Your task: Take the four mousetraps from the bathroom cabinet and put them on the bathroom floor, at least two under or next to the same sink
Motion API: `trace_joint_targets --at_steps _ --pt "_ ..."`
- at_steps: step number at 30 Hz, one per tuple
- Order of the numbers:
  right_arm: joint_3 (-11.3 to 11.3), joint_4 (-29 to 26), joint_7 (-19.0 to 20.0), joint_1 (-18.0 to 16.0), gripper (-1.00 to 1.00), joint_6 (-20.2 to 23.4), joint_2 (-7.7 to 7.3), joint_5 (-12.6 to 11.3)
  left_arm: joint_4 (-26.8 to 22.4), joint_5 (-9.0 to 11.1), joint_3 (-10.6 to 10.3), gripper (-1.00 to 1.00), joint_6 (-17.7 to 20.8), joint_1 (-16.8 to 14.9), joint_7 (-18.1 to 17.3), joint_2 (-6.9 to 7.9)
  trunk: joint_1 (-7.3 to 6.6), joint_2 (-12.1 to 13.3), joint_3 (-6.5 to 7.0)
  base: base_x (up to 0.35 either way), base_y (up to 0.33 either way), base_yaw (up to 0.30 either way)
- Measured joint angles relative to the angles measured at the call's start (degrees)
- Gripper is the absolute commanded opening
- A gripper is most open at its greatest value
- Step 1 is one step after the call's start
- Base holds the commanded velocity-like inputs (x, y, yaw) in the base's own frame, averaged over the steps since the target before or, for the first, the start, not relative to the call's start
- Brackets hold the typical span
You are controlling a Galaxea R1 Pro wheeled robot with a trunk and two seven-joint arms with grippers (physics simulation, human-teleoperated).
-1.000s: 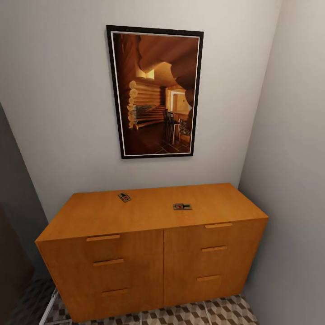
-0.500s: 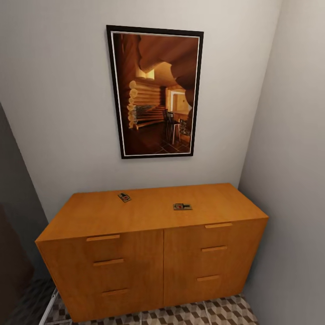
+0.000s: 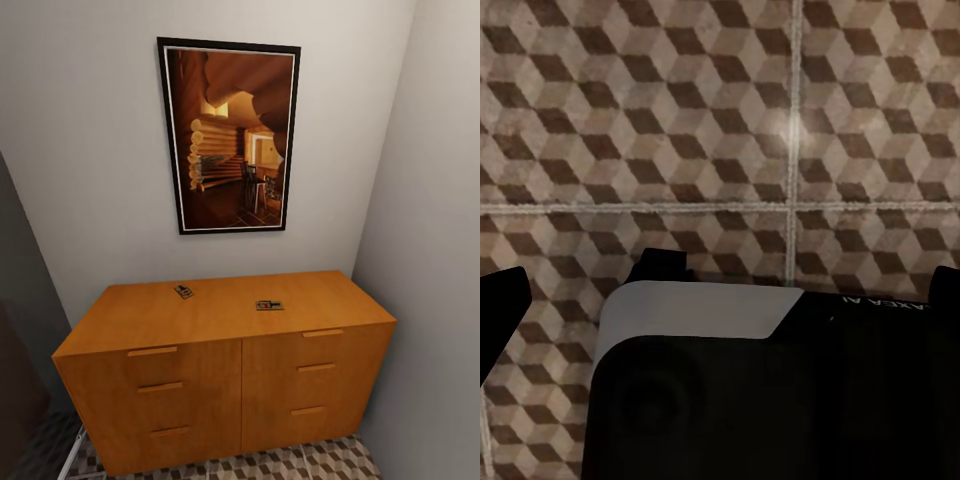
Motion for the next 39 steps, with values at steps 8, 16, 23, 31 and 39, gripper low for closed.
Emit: trace_joint_targets --at_steps 8,16,23,31,39 --pt "0.00 0.00 -0.03 0.00 1.00 -0.10 -0.03 0.00 0.00 -0.01 0.00 1.00 0.00 0.00 0.00 -0.03 0.00 0.00 0.00 0.000 0.000 0.000" --pt "0.16 0.00 -0.01 0.00 1.00 -0.10 -0.08 0.12 -0.01 -0.10 0.00 1.00 0.00 0.00 0.00 -0.04 0.00 0.00 0.00 0.000 0.000 0.000" --pt "-1.12 1.25 -0.76 1.32 1.00 -1.28 -0.23 -1.11 0.35 -0.49 1.34 1.00 -1.29 1.31 0.05 1.26 0.00 0.00 0.00 0.000 0.000 0.000" --pt "-3.68 0.49 -0.52 3.93 1.00 -3.60 -0.35 -3.53 0.23 -1.13 0.95 1.00 -2.26 3.93 -0.08 1.80 0.00 0.00 0.00 0.000 0.000 0.000" --pt "-2.35 -0.54 0.06 6.50 1.00 -3.47 -2.77 -1.03 0.04 -3.71 -1.23 1.00 0.32 6.55 -1.13 1.89 0.00 0.00 0.00 0.000 0.000 0.000"
